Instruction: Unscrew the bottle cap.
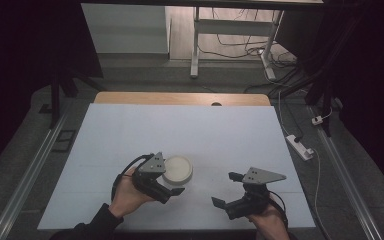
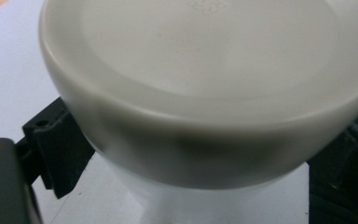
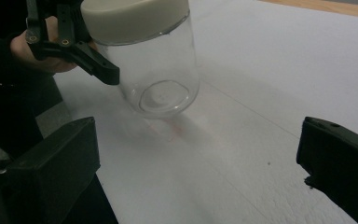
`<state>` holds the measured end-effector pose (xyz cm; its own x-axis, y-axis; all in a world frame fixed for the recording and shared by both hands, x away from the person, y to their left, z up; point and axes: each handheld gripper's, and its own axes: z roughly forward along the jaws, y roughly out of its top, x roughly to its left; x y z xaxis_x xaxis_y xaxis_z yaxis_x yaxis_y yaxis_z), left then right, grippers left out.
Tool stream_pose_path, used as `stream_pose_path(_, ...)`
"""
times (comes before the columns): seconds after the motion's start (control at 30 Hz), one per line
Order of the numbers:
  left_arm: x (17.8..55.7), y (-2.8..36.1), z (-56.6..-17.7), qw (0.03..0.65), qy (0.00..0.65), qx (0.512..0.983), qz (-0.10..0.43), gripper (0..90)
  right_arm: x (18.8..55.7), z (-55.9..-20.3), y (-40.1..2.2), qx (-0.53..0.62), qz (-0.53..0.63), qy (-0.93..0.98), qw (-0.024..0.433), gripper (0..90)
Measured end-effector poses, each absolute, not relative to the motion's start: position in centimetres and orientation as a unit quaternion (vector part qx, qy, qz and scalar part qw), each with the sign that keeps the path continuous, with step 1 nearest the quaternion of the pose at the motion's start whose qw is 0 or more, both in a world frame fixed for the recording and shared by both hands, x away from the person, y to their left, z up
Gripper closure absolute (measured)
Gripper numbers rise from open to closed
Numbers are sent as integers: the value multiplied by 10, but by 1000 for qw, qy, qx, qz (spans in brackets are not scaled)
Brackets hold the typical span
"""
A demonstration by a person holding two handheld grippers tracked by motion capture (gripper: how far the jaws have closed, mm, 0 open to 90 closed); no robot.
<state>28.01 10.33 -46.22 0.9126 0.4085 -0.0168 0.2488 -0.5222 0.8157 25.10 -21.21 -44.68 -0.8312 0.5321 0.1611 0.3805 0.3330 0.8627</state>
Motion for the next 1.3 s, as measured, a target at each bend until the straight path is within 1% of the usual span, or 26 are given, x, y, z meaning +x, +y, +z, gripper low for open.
stream_pose_path(0.27, 281, 102, -464, 438, 188, 874, 97, 78, 255, -440, -200, 268, 506, 817, 65, 0)
stream_pose_path(0.43, 281, 102, -466, 429, 187, 878, 100, 78, 258, -437, -191, 254, 502, 823, 68, 0)
stream_pose_path(1.1, 279, 96, -467, 426, 179, 881, 101, 78, 265, -434, -174, 244, 496, 831, 66, 0)
stream_pose_path(1.2, 279, 95, -467, 426, 177, 882, 99, 78, 266, -433, -171, 249, 504, 825, 57, 0)
stream_pose_path(1.3, 278, 94, -467, 428, 178, 880, 99, 78, 267, -431, -169, 251, 505, 824, 59, 0)
